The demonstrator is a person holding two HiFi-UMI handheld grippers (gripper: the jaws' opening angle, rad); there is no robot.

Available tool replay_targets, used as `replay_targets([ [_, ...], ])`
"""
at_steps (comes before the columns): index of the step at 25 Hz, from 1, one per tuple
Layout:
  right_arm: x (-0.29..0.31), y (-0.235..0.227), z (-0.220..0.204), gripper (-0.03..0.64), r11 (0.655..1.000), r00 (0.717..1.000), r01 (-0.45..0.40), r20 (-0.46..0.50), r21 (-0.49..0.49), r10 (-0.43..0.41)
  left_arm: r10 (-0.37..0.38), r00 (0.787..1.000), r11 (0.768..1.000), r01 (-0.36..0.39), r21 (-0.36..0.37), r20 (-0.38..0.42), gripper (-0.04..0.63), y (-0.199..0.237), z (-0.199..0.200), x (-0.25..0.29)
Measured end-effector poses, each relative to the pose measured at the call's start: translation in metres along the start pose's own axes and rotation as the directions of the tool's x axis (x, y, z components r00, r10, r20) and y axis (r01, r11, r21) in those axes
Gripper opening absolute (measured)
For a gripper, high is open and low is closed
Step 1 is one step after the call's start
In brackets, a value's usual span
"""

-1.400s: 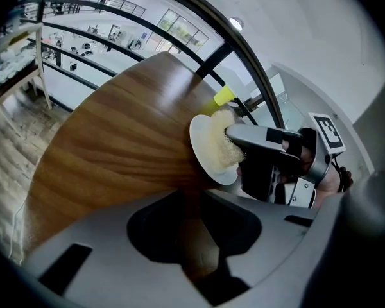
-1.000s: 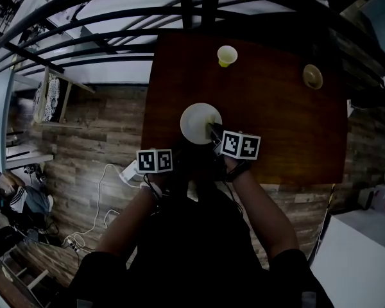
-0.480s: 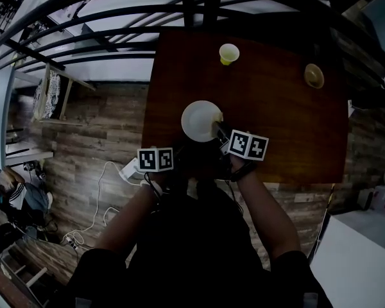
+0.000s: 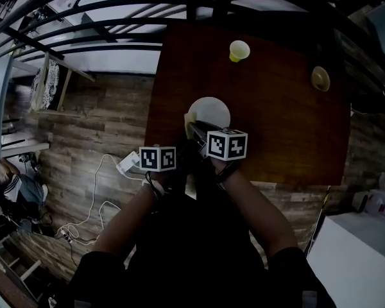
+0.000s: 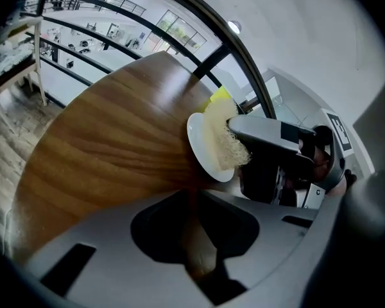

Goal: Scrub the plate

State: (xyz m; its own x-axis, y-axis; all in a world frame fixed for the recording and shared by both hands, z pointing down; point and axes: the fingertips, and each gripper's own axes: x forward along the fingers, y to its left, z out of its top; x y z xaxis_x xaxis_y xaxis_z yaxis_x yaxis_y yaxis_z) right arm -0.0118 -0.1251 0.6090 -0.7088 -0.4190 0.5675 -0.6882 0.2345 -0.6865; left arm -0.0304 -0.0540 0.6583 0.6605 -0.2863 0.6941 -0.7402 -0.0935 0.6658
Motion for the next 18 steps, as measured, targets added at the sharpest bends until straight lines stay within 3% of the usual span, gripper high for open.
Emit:
replay_targets([
  [10, 0.013, -0.009, -0.007, 0.110, 0.999, 0.999, 0.036, -0.018, 0.033, -0.035, -0.003, 1.000, 1.000, 0.003, -0.024, -0.005, 0.060, 0.007, 0.002, -0.004],
  [18, -0.024, -0.040, -0.006, 0.110, 0.993, 0.995, 0.100, 0.014, 0.057, -0.101, 0.018, 1.000, 0.999, -0.018, -0.030, -0.013, 0.060, 0.002, -0.002, -0.004],
])
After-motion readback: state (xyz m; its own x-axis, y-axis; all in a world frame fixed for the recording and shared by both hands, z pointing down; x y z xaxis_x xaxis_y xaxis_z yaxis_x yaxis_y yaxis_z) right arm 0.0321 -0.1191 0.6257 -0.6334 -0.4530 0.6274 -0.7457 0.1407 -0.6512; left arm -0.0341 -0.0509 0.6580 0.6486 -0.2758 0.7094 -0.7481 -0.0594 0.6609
